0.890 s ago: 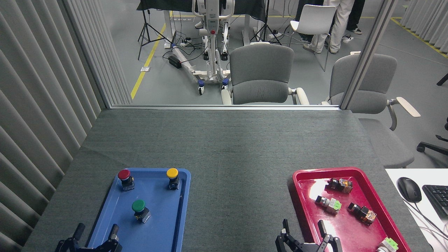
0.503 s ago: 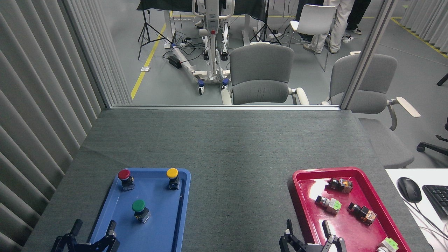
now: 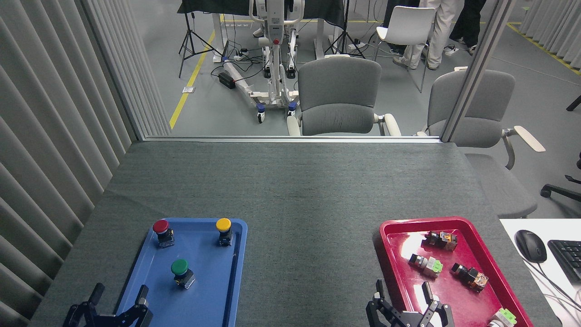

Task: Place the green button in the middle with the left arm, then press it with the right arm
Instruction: 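Move the left hand toward the green button on the blue tray, then grasp the green button with the left hand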

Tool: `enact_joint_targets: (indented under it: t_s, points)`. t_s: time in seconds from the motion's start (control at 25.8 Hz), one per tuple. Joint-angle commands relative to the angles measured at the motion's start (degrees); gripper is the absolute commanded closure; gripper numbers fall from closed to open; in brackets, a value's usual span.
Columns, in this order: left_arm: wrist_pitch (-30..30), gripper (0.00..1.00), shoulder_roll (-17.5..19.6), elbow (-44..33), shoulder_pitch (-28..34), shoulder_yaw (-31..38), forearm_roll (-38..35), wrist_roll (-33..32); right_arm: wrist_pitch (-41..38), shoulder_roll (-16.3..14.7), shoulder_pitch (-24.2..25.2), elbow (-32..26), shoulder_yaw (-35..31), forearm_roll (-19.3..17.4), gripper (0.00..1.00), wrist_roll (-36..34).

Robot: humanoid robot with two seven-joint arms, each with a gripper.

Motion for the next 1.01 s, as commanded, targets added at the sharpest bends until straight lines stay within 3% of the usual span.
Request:
enact_joint_targets:
  t_s: [0.0,0.19,0.39,0.74,0.97]
  points:
    - [-0.4,0.01,0.0,0.0,0.0,0.0,0.0,0.0,-0.3,0.3,-0.2,0.1,-0.8,0.0,0.01,0.3]
    - [-0.6,0.01,1.0,1.1,-2.2,-2.5,0.2,-0.4,-0.2,2.7,-1.7,0.3,-1.2,3.8,0.01,0.8]
    - [0.4,0.01,3.7,10.3,-9.7,-12.4,0.3,-0.6,0.1,2.6,-1.7,0.2,-0.9,3.9,0.01,0.8]
    - [0.5,0.01,4.0,19.0,-13.8,-17.9,0.2,-0.7,0.1,1.1,-1.6,0.3,-0.6,3.9,0.01,0.8]
    - [0.4,0.01,4.4,24.0,-16.9,-20.4,0.3,-0.6,-0.4,2.8,-1.7,0.7,-2.9,3.9,0.01,0.7]
